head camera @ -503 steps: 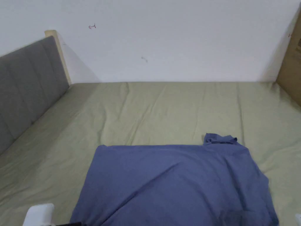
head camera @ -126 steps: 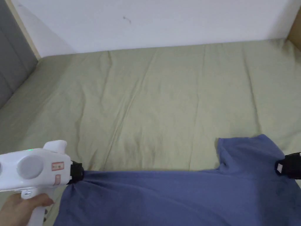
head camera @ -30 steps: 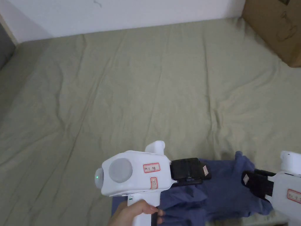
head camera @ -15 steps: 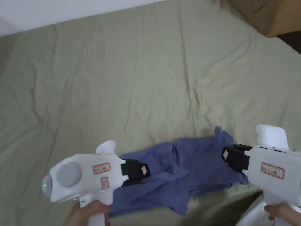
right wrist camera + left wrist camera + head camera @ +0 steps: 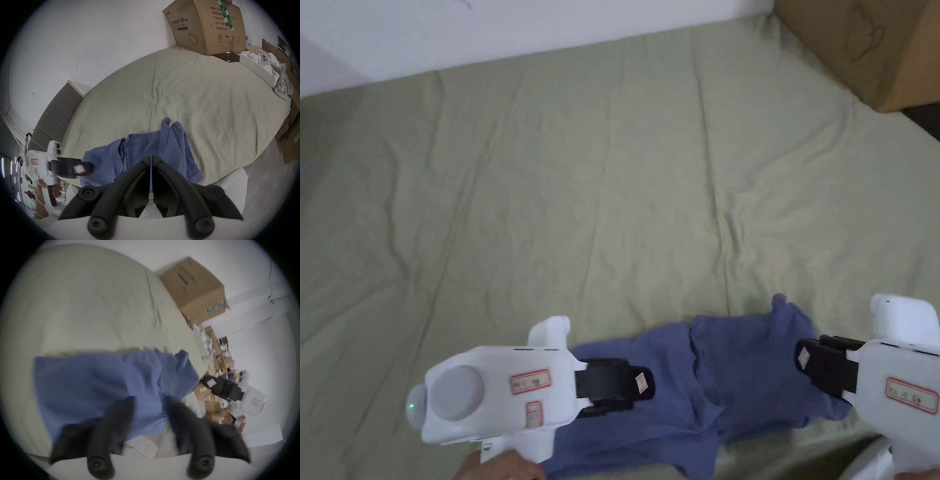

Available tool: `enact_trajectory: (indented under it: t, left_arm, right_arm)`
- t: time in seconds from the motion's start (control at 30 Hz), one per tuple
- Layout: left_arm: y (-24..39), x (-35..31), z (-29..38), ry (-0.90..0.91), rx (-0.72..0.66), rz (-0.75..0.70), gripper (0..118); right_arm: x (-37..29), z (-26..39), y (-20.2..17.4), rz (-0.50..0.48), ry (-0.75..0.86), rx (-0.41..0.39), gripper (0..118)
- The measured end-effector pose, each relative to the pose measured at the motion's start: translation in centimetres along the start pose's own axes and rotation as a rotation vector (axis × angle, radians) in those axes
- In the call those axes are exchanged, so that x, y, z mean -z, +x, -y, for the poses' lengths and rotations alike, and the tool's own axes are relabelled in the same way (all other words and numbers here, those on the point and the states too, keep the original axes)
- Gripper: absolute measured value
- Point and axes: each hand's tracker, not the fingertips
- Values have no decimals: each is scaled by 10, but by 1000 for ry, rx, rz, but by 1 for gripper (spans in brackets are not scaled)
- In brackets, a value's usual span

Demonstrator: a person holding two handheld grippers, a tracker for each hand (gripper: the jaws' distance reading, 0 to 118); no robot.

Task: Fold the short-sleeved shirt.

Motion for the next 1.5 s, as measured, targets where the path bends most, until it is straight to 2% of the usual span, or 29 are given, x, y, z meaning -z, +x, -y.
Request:
enact_trajectory:
  t: [0.03,0.07,0.1,0.2,0.33,0.4,0.5,0.57,0.6,0.67,0.73,0.8,0.87,1.07,1.17,1.23,1.33,1.4,1.5]
  left_arm:
    - [-11,-16,-2,16,-21,11,82]
    - [-24,-31,-2,15,-51,10,101]
    - [-40,-48,2,41,-87,13,106]
    - [-85,-77,18,124,-220,4,104]
    - [-139,-72,48,138,-394,53,104]
    - [-155,-60,60,145,-447,134,104]
    - [-158,-48,60,203,-470,303,104]
    - [-146,-32,60,144,-500,363,96]
    - [-141,-24,58,137,-507,376,83]
    - [-142,-12,50,69,-468,320,12]
    - [-137,-1,44,-22,-370,107,11]
    - [-140,-9,44,28,-433,236,11]
    - [-142,-21,41,45,-435,205,11]
    - [-173,-88,38,123,-415,147,11]
    - [-197,-143,35,170,-380,-2,11]
    - [-212,-180,35,210,-424,-120,11]
    - [-209,-219,31,257,-417,-245,11]
    - [-186,-231,26,283,-409,-243,11]
    - [-132,-230,11,339,-296,-135,12]
  right_arm:
    - [1,-1,-2,2,-2,-8,2]
    - [3,-2,-5,3,-8,-14,2]
    - [5,-4,-7,4,-17,-21,2]
    - [7,-7,-17,2,-25,-53,2]
    - [10,-14,-26,-31,-9,-24,2]
    - [12,-17,-33,-35,-24,-36,2]
    - [11,-17,-46,-3,-40,-117,2]
    - [11,-17,-49,-12,-33,-113,2]
    - [11,-17,-51,-18,-34,-106,2]
    - [10,-17,-52,-20,-34,-94,2]
    - [8,-15,-53,-19,-37,-94,2]
    - [3,-14,-56,5,-37,-105,2]
    - [-3,-14,-57,9,-23,-117,2]
    - [-1,-19,-52,-13,-17,-78,2]
    - [5,-17,-51,-12,-27,-90,2]
    - [9,-14,-48,-16,-36,-86,2]
    - [17,-9,-44,-32,-48,-67,2]
    - [20,-5,-48,-33,-60,-63,2]
    - [24,-3,-46,-39,-77,-66,2]
